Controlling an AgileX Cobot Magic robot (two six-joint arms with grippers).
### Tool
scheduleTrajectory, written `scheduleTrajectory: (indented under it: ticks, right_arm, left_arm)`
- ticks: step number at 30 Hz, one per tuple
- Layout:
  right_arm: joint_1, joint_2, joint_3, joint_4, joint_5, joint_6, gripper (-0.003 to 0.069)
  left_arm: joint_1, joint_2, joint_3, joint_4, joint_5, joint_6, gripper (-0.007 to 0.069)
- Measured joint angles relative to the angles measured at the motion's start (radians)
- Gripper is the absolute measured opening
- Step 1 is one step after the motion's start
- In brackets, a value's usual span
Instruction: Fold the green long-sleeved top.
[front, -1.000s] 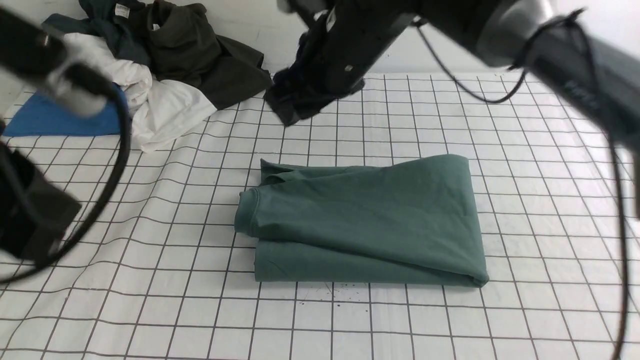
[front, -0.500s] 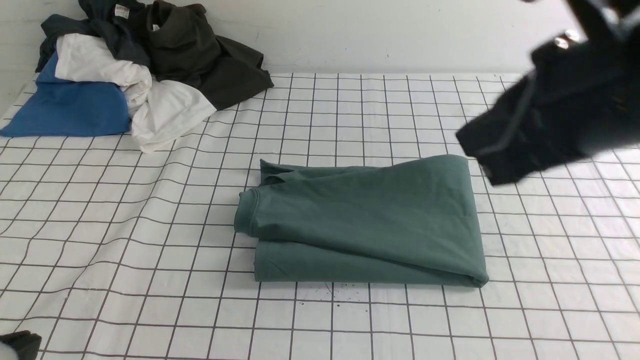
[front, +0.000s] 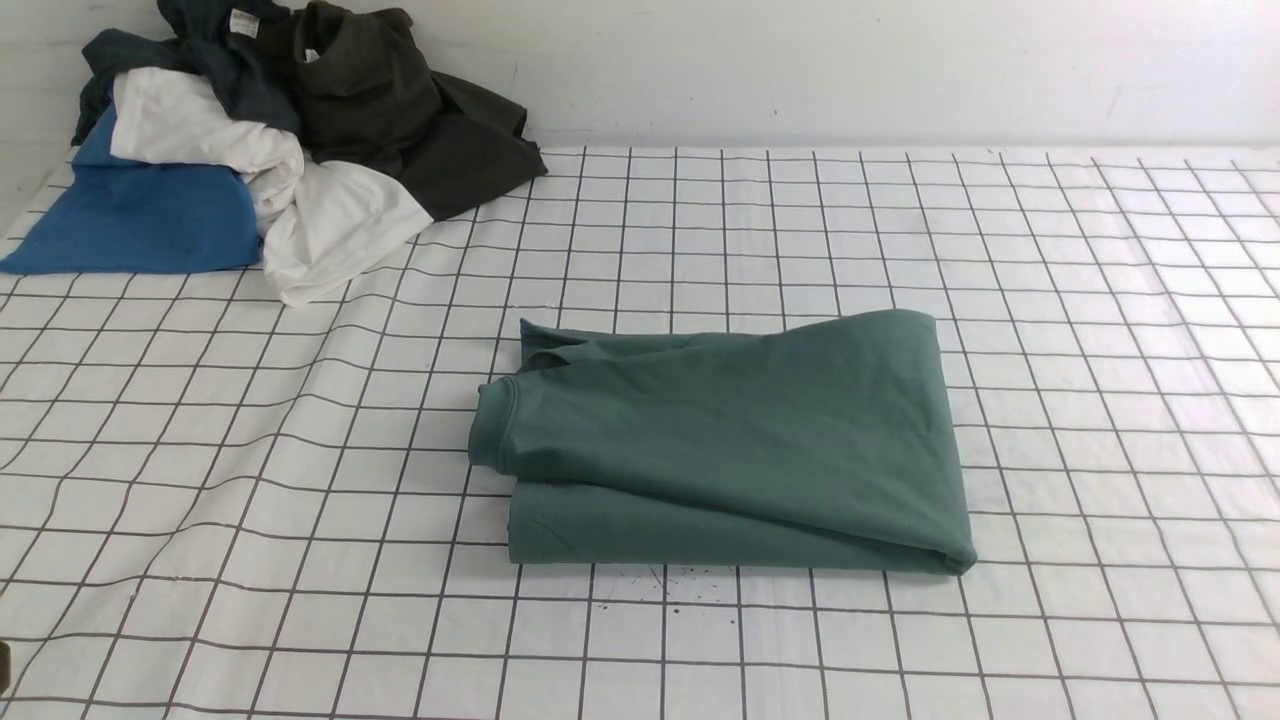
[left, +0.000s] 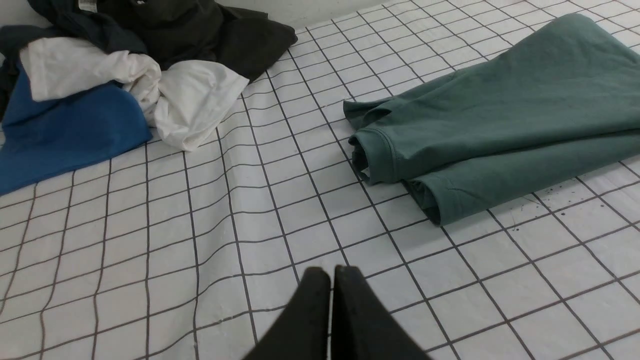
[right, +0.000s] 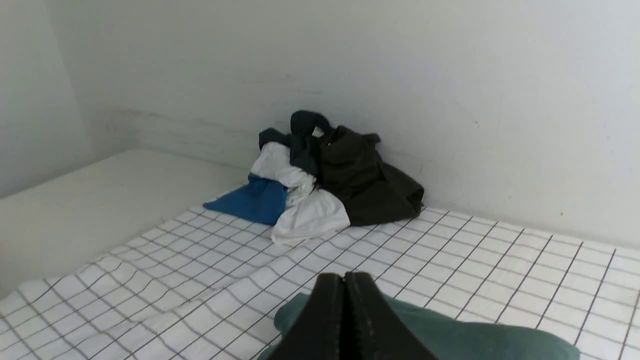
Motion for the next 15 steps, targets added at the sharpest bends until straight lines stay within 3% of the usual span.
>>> scheduleTrajectory:
  ticks: [6, 15]
  right_arm:
    - [0.000, -0.149, 0.039, -0.096, 0.012, 0.022, -0.0015]
    - [0.000, -0.201, 0.044, -0.103, 0.142, 0.023, -0.0015]
  left_arm:
    - [0.000, 0.000, 0.000, 0.001, 0.000, 0.000, -0.0007]
    - [0.000, 0.000, 0.000, 0.001, 0.000, 0.000, -0.0007]
